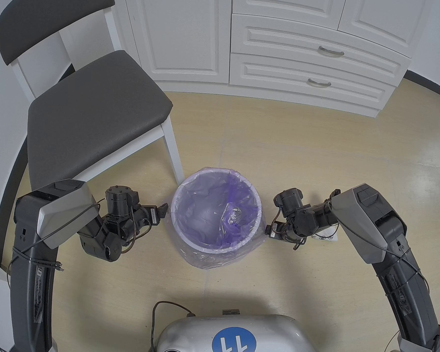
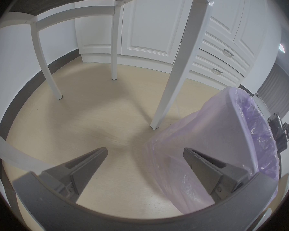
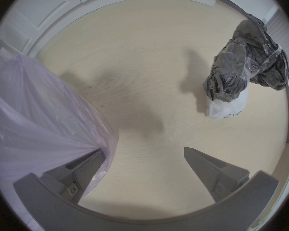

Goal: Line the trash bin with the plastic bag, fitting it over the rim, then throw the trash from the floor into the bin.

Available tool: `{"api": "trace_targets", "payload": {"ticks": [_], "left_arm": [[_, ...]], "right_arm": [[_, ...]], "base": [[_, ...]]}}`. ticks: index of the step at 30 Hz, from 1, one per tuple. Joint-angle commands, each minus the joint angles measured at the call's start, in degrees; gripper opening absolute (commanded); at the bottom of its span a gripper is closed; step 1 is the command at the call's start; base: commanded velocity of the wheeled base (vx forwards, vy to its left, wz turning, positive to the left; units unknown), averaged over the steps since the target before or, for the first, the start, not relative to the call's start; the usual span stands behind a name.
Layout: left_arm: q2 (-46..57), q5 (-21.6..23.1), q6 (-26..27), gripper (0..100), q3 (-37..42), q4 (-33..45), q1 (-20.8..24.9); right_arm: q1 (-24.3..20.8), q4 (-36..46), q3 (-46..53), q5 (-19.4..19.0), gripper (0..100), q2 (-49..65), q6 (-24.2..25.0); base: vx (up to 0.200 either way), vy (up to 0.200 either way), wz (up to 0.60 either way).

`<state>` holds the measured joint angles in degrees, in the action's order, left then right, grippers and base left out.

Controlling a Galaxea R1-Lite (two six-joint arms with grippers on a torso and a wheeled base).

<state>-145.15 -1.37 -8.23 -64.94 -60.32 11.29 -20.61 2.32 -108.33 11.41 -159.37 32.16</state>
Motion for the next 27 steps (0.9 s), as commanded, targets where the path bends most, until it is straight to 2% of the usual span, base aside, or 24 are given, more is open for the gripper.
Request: {"api": "trace_targets", "payload": {"ticks": [1,8,12,18,21,22,23,27], "left_arm": [[-0.39,0.05,-0.03,100,-0.1,0.47,-0.13],[-1.18,-0.04,0.14,100,-0.89,0.9,-0.83],[-3.21,-0.04,2.96,100,-2.12,1.96,-1.27],[-6.9,-1.54,3.22,100,-4.58,2.22,1.1],[-10.85,-2.85,3.92,100,-11.09,5.48,2.16],[-10.85,-2.85,3.92,100,-11.09,5.48,2.16],[-12.08,-4.35,4.19,100,-14.25,7.58,2.51],[-13.31,-5.4,3.92,100,-17.77,9.78,3.74]], "right_arm": [[-0.57,2.78,-3.3,1.77,100,-0.77,2.47],[-0.66,2.43,1.89,1.16,100,3.98,2.38],[-1.01,2.52,2.15,1.16,100,3.71,2.21],[-1.36,2.43,3.3,1.16,100,4.06,2.21],[-1.45,2.52,3.38,1.07,100,3.89,2.03],[-1.45,2.52,3.38,1.07,100,3.89,2.03],[-1.53,2.78,3.56,1.07,100,3.89,2.03],[-1.62,2.69,4.09,1.07,100,3.98,1.85]], "base": [[0.0,0.0,0.0],[0.0,0.0,0.0],[0.0,0.0,0.0],[0.0,0.0,0.0],[0.0,0.0,0.0],[0.0,0.0,0.0],[0.0,0.0,0.0],[0.0,0.0,0.0]]}}
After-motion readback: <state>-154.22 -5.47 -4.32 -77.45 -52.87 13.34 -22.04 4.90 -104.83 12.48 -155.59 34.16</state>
